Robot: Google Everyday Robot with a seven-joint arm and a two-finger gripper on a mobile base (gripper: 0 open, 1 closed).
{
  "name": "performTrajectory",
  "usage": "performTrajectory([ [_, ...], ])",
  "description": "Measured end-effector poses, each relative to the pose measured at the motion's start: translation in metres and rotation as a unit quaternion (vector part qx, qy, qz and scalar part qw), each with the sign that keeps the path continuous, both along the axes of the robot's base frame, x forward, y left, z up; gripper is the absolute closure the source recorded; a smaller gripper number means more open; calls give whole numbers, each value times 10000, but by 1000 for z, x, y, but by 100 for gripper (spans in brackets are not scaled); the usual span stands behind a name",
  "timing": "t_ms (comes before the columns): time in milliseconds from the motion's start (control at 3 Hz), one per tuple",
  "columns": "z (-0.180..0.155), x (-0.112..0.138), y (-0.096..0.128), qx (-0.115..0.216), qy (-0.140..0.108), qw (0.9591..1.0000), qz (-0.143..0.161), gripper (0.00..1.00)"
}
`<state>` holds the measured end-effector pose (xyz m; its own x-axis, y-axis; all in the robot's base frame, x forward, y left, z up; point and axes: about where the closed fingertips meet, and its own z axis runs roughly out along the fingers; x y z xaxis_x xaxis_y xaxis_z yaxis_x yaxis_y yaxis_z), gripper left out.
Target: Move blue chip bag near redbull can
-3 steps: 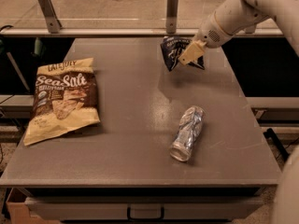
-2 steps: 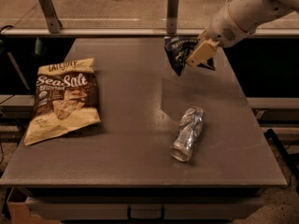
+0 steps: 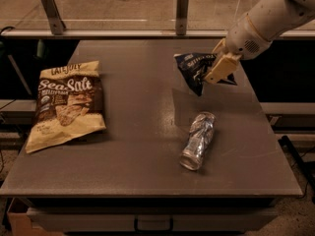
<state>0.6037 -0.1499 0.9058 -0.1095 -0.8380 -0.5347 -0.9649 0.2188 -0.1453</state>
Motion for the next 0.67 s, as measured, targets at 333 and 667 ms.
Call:
performTrajectory([
  [333, -10, -7, -1, -130, 84, 9997, 194, 59],
  [667, -17, -12, -2, -216, 120, 9991, 353, 37],
])
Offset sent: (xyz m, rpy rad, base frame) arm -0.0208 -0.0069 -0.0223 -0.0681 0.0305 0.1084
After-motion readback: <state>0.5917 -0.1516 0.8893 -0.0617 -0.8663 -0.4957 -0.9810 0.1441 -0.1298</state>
